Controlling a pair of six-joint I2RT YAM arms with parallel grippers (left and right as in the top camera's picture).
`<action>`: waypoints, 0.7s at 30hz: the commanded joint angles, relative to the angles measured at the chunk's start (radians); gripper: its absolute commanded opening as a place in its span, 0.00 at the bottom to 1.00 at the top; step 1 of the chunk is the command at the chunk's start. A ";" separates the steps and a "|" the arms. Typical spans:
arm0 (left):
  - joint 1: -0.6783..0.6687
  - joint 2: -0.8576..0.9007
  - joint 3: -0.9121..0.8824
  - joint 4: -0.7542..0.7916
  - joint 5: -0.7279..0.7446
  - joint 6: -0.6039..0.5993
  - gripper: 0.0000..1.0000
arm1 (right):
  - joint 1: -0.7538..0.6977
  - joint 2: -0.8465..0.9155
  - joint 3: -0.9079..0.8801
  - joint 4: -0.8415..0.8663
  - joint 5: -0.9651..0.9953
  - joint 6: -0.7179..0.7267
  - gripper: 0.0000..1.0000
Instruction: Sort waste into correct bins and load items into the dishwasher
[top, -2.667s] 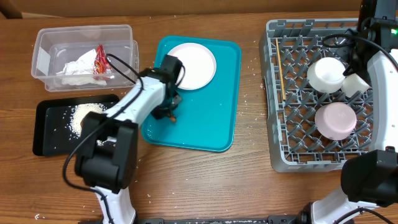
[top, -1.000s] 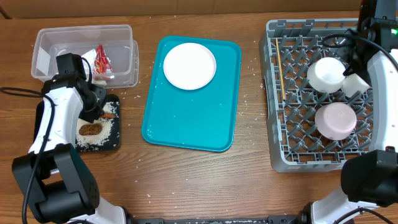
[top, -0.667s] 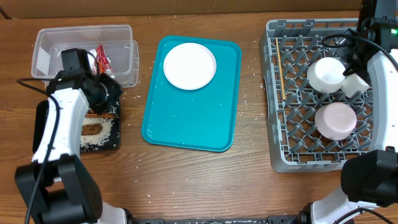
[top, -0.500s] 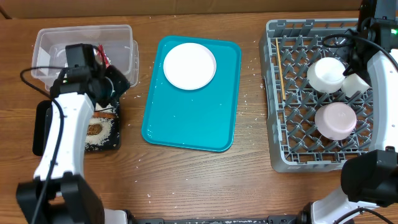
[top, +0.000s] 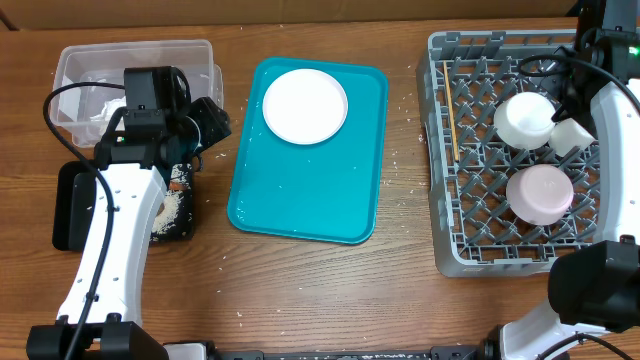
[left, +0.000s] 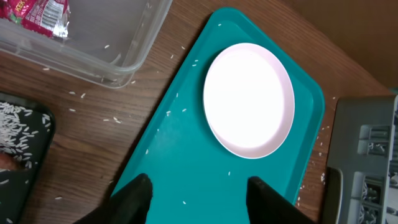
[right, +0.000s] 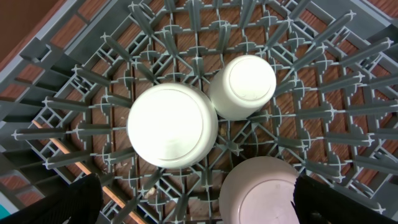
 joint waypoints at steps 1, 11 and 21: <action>-0.013 -0.013 0.002 0.002 0.002 0.045 0.59 | -0.002 -0.018 0.007 0.006 0.006 0.005 1.00; -0.164 0.064 0.000 -0.133 -0.084 0.156 0.13 | -0.002 -0.018 0.007 0.006 0.006 0.005 1.00; -0.282 0.271 0.000 -0.214 -0.101 0.148 0.04 | -0.002 -0.018 0.007 0.006 0.006 0.005 1.00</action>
